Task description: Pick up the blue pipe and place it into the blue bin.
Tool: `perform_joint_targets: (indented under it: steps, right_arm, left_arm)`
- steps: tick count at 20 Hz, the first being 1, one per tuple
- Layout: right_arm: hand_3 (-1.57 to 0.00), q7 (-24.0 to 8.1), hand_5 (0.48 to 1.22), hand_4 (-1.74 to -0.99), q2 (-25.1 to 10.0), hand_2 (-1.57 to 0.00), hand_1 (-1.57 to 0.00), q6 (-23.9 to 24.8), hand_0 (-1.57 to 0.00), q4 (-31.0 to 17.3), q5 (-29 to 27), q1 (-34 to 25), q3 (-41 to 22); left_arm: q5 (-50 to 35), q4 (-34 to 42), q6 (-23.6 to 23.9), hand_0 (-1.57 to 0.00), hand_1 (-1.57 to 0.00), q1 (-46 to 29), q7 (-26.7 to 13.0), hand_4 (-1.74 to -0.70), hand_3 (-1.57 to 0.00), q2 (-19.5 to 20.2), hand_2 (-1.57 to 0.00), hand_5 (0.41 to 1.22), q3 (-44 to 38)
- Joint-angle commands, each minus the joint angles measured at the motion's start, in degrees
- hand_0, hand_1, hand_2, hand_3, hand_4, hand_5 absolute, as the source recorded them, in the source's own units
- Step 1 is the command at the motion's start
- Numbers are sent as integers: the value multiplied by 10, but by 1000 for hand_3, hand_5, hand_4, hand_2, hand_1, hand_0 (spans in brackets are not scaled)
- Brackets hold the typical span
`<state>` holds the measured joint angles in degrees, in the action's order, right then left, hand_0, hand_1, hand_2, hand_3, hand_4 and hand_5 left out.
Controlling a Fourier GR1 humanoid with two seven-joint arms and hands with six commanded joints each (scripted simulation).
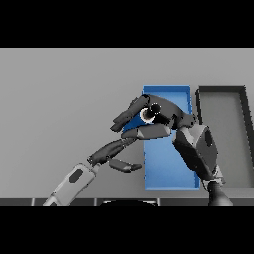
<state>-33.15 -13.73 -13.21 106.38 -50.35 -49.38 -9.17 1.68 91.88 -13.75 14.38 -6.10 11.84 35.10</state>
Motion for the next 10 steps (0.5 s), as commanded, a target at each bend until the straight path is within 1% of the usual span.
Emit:
perform_joint_targets:
  steps: [1, 2, 3, 5, 7, 9, 10]
  right_arm:
    - [-1571, 5, 1127, -1720, -7, -1571, -1571, 10, -1571, -14, -2, -29, 13]
    - [-1571, 16, 1117, -1724, -18, -1571, -1571, 22, -1571, -33, 2, -48, 31]
    - [-1571, 17, 1113, -1727, -23, -1571, -1571, 36, -1571, -43, 9, -63, 39]
    - [-1571, 29, 1117, -1732, -48, -1571, -1571, 49, -1571, -94, 44, -94, 65]
    - [-1571, 28, 1131, -1735, -66, -1571, -1571, 59, -1571, -154, 70, -105, 89]
    - [-1571, 22, 1135, -1737, -92, -1571, -1571, 46, -1571, -192, 98, -81, 105]
    - [-1571, 18, 1129, -1738, -91, -1571, -1571, 55, -1571, -203, 108, -61, 109]
  left_arm:
    - [3, -2, 1, 0, 0, 0, 5, -912, 0, 3, 0, 502, -1]
    - [0, 10, -2, 0, 0, -6, 21, -908, 0, 13, 0, 502, -3]
    - [0, 10, -2, 0, 0, -6, 20, -907, 0, 12, 1, 499, -3]
    - [-9, 9, -8, 1, 1, -11, 19, -906, 1, 17, 1, 492, -7]
    - [-5, 8, -8, 1, 1, -12, 25, -907, 1, 18, 1, 491, -6]
    - [-13, 20, -9, 1, 1, -20, 27, -911, 1, 22, 1, 487, -8]
    - [-13, 21, -8, 1, 1, -18, 18, -910, 1, 19, 1, 487, -7]
